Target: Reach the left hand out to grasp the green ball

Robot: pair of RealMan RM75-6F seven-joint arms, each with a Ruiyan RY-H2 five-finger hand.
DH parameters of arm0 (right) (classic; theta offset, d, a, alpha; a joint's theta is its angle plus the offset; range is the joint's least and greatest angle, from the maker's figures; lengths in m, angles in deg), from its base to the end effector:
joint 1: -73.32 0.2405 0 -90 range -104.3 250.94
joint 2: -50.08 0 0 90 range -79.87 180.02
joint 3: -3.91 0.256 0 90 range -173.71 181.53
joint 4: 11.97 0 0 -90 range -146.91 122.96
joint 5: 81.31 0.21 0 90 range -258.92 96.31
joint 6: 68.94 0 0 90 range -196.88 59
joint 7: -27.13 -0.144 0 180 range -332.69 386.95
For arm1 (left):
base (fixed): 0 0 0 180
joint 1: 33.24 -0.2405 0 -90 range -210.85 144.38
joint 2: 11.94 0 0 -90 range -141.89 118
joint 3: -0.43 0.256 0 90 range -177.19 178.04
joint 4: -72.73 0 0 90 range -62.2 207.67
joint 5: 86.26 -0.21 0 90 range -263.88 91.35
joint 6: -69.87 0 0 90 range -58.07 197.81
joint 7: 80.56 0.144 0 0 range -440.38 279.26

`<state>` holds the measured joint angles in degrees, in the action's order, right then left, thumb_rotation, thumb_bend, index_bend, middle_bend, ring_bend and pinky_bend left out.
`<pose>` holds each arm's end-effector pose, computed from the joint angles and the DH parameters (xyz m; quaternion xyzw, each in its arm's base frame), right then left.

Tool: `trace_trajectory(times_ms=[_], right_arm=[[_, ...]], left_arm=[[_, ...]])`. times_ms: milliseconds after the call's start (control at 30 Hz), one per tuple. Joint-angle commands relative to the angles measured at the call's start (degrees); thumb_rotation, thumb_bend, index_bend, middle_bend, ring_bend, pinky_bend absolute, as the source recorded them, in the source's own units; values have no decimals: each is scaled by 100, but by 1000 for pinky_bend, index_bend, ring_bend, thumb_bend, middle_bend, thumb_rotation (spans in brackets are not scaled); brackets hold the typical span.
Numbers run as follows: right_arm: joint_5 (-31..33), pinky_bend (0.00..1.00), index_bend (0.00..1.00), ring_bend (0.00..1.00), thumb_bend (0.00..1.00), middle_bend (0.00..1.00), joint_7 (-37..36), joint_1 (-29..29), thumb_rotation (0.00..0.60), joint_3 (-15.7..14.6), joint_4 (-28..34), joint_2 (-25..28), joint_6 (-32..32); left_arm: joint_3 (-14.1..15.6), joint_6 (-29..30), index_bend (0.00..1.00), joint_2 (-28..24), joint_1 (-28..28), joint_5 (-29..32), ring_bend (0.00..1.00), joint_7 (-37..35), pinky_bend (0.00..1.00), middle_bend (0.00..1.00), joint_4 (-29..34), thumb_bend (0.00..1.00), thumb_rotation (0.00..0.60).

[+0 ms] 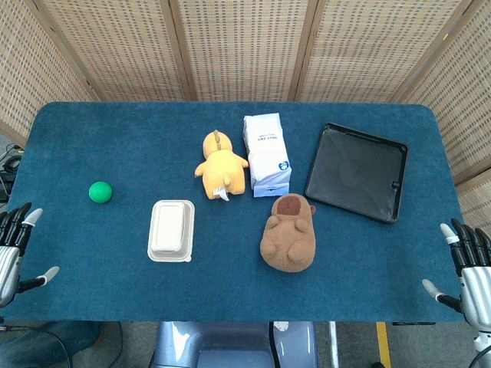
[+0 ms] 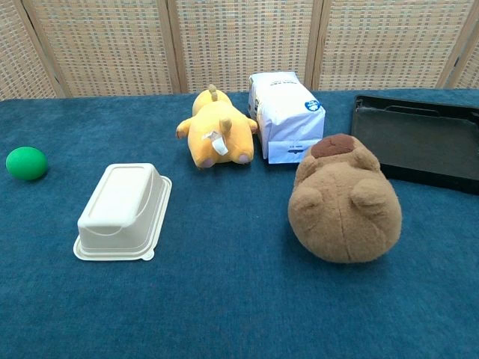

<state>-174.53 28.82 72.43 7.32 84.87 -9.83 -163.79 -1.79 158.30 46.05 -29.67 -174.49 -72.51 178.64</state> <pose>-0.2901 -0.1501 0.1916 0.5816 -0.3294 0.4292 0.6075 -0.2677 0.1688 0.1767 -0.5974 -0.3682 -0.4010 0.5888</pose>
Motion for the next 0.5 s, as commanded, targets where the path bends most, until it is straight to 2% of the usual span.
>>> trace_trajectory(times_ms=[33, 200, 300, 400, 500], right_arm=[[32, 0, 0, 0, 0, 0, -4, 4, 600, -1, 4, 2, 28], [47, 0, 0, 0, 0, 0, -28, 5, 600, -9, 30, 23, 53], [69, 0, 0, 0, 0, 0, -57, 6, 600, -17, 48, 47, 85], [138, 0, 0, 0, 0, 0, -26, 38, 600, 2, 57, 42, 162], [349, 0, 0, 0, 0, 0, 125, 126, 600, 70, 66, -13, 361]], left_arm=[[0, -39, 0, -11, 11, 37, 0, 13, 0, 0, 3, 77, 600], [-50, -134, 0, -17, 50, 195, 0, -6, 0, 0, -29, 78, 600], [-298, -595, 0, 101, 370, 595, 0, -115, 0, 0, -368, 78, 600], [-585, -1406, 0, 363, 927, 1003, 0, -364, 0, 0, -1117, 79, 600], [-816, -2752, 0, 930, 1853, 1237, 0, -753, 0, 0, -2570, 79, 600]])
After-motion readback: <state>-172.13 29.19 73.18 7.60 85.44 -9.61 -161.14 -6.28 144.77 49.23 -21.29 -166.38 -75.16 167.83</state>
